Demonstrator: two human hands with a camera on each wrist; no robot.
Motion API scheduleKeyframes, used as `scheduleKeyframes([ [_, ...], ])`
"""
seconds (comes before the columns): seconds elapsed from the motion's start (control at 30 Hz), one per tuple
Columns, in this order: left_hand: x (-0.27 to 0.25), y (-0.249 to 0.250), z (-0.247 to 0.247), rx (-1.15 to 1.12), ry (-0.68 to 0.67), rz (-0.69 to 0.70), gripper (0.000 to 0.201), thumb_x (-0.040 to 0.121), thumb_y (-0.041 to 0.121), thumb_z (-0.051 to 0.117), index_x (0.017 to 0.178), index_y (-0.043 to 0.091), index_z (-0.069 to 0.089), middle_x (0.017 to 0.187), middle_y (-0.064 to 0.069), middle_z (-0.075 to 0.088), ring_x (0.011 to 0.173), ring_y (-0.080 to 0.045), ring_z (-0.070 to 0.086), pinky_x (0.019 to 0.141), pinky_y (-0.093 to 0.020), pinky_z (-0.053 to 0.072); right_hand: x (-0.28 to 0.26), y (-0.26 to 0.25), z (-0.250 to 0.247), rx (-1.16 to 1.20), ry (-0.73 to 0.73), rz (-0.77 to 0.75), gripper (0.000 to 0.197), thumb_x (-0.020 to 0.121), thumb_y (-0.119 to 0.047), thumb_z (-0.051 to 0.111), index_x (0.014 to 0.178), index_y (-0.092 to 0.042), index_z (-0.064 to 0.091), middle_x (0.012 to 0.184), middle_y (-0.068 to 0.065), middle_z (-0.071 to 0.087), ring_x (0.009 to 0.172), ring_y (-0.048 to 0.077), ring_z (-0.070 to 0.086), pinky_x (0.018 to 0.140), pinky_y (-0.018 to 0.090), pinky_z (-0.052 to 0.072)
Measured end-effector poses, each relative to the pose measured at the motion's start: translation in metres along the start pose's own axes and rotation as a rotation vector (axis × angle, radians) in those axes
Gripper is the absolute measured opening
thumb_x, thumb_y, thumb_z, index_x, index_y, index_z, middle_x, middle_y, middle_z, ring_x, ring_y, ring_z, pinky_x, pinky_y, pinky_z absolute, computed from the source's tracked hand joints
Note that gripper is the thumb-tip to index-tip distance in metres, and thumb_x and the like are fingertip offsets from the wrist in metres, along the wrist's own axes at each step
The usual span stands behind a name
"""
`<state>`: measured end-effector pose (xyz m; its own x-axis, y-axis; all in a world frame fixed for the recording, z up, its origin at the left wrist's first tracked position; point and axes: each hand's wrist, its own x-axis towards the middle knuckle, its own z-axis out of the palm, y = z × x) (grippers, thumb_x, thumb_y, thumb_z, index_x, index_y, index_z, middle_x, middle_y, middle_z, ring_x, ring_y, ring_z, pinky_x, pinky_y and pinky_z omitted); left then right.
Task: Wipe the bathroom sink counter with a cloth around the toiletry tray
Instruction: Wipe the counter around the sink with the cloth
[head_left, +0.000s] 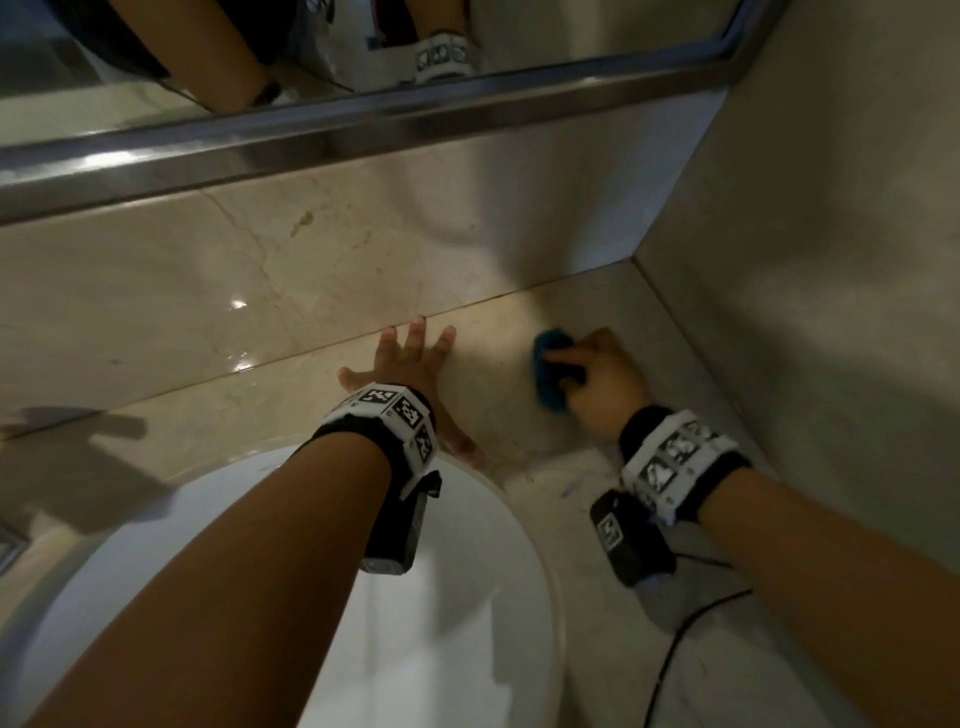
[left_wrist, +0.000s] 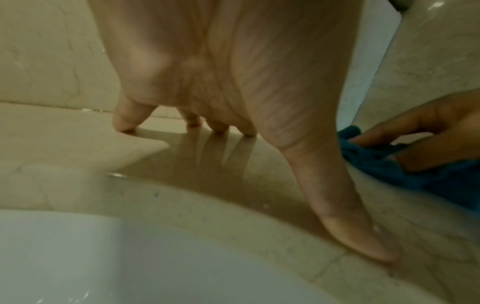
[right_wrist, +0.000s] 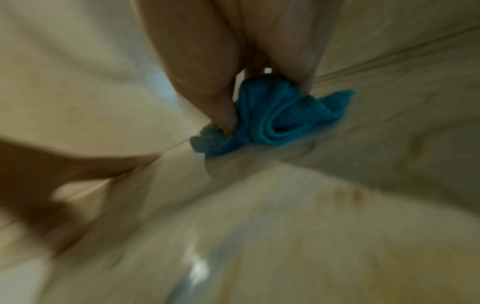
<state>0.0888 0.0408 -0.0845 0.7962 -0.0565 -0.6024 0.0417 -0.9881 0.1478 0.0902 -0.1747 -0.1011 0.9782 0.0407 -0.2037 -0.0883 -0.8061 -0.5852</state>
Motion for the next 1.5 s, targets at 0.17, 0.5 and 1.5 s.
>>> scheduleKeyframes([
  [0.17, -0.001, -0.001, 0.000, 0.002, 0.005, -0.006, 0.147, 0.037, 0.067, 0.083, 0.145, 0.046, -0.014, 0.156, 0.011, -0.023, 0.145, -0.026, -0.017, 0.105, -0.073, 0.011, 0.002, -0.003, 0.005, -0.170, -0.037, -0.125, 0.031, 0.090, -0.006, 0.052, 0.120, -0.006, 0.058, 0.103, 0.000, 0.050, 0.096, 0.020, 0.051, 0.077, 0.011, 0.038],
  [0.5, -0.008, 0.008, -0.005, 0.102, 0.031, -0.016, 0.136, 0.051, 0.066, 0.080, 0.148, 0.038, -0.011, 0.158, 0.002, -0.016, 0.145, -0.031, -0.010, 0.109, -0.064, 0.012, -0.001, -0.035, 0.025, -0.162, -0.133, -0.314, 0.023, 0.076, -0.014, 0.073, 0.077, -0.015, 0.050, 0.091, 0.010, 0.053, 0.089, 0.026, 0.055, 0.081, 0.039, 0.047],
  [1.5, -0.032, 0.008, 0.027, 0.073, 0.000, -0.004, 0.128, 0.049, 0.083, 0.066, 0.144, 0.049, -0.013, 0.155, 0.003, -0.028, 0.144, -0.027, -0.019, 0.108, -0.069, 0.006, -0.069, -0.015, 0.020, -0.149, -0.037, -0.144, 0.033, 0.089, -0.002, 0.051, 0.107, -0.025, 0.066, 0.118, 0.014, 0.052, 0.107, 0.031, 0.051, 0.088, 0.032, 0.040],
])
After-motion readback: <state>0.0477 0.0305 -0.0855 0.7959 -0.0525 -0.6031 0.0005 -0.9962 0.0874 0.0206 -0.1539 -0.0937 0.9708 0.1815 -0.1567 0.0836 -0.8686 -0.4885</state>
